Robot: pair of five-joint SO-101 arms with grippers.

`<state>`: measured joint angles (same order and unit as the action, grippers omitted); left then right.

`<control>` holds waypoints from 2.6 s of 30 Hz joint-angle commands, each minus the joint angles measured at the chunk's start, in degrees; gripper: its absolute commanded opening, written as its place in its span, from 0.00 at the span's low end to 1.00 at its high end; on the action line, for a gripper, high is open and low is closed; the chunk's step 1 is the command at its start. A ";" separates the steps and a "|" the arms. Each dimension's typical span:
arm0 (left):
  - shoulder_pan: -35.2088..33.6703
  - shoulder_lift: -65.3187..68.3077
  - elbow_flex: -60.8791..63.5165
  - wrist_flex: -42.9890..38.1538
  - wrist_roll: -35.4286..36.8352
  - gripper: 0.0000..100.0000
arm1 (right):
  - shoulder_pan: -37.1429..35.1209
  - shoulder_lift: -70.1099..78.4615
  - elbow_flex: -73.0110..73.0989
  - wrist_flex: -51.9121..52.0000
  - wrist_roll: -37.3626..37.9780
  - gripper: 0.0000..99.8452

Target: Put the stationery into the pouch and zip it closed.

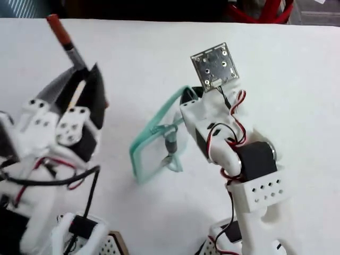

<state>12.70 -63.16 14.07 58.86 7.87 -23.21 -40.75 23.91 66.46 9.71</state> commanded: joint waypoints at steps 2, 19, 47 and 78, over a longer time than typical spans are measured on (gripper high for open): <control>4.62 -3.56 16.62 -20.84 4.92 0.03 | -1.89 0.22 3.78 0.40 -0.18 0.02; 14.11 9.98 34.02 -56.00 4.92 0.02 | -1.54 -0.13 3.96 0.40 -0.53 0.02; 16.40 -1.63 19.69 -25.49 3.52 0.02 | -1.01 0.31 3.96 0.22 -1.67 0.02; 16.57 -2.42 32.09 -29.10 7.03 0.15 | -1.01 0.31 4.04 0.40 -1.67 0.02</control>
<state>29.93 -64.92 49.67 26.77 14.46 -23.21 -41.27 24.00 66.46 8.48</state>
